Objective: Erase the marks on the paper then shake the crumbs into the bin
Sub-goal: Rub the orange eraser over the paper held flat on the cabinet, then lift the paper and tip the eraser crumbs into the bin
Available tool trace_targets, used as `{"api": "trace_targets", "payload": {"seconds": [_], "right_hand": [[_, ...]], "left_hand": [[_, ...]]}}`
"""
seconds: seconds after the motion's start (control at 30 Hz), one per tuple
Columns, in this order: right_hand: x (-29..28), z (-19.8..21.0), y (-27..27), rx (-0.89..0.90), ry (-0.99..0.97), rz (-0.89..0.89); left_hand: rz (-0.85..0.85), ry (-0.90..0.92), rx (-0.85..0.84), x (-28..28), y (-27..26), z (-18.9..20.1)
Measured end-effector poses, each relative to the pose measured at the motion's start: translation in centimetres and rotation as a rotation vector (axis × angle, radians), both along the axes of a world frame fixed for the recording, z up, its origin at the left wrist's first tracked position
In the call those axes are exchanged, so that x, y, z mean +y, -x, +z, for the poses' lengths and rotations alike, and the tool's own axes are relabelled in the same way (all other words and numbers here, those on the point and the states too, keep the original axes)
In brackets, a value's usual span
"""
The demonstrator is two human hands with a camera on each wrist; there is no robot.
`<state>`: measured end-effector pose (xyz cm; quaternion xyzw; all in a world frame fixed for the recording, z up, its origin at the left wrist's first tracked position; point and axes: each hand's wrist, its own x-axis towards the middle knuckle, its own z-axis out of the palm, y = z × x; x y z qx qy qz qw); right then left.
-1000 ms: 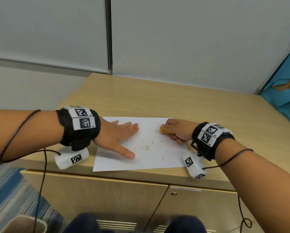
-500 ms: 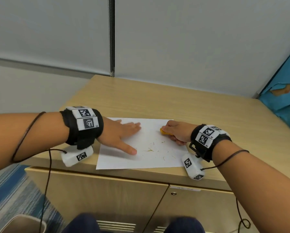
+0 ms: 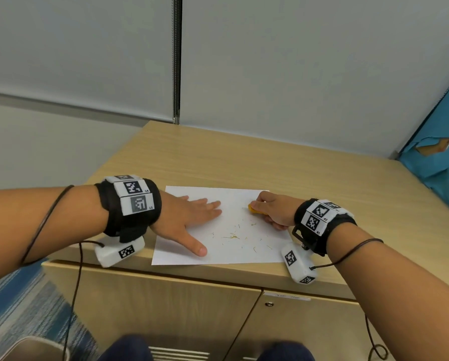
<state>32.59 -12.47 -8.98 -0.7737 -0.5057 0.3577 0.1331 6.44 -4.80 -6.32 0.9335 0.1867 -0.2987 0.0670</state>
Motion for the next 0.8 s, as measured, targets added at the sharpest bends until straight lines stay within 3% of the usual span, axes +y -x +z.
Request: {"api": "trace_targets", "payload": {"seconds": [0.1, 0.23, 0.3, 0.4, 0.57, 0.8], "right_hand": [[-0.1, 0.3, 0.1, 0.057, 0.002, -0.014], [-0.9, 1.3, -0.6, 0.248, -0.016, -0.112], [-1.8, 1.8, -1.5, 0.089, -0.015, -0.111], [-3.5, 1.9, -2.7, -0.353, 0.037, -0.05], [-5.2, 2.1, -2.0, -0.633, 0.157, 0.052], [-8.5, 2.2, 2.6, -0.652, -0.196, 0.134]], "left_hand": [[0.062, 0.005, 0.049, 1.1, 1.0, 0.0], [0.088, 0.055, -0.028, 1.4, 2.4, -0.9], [0.087, 0.062, -0.057, 1.3, 2.9, -1.5], [0.083, 0.074, -0.077, 1.0, 4.1, -1.8], [0.132, 0.034, -0.234, 0.5, 6.8, -1.3], [0.446, -0.109, -0.548, -2.3, 13.0, 0.6]]}}
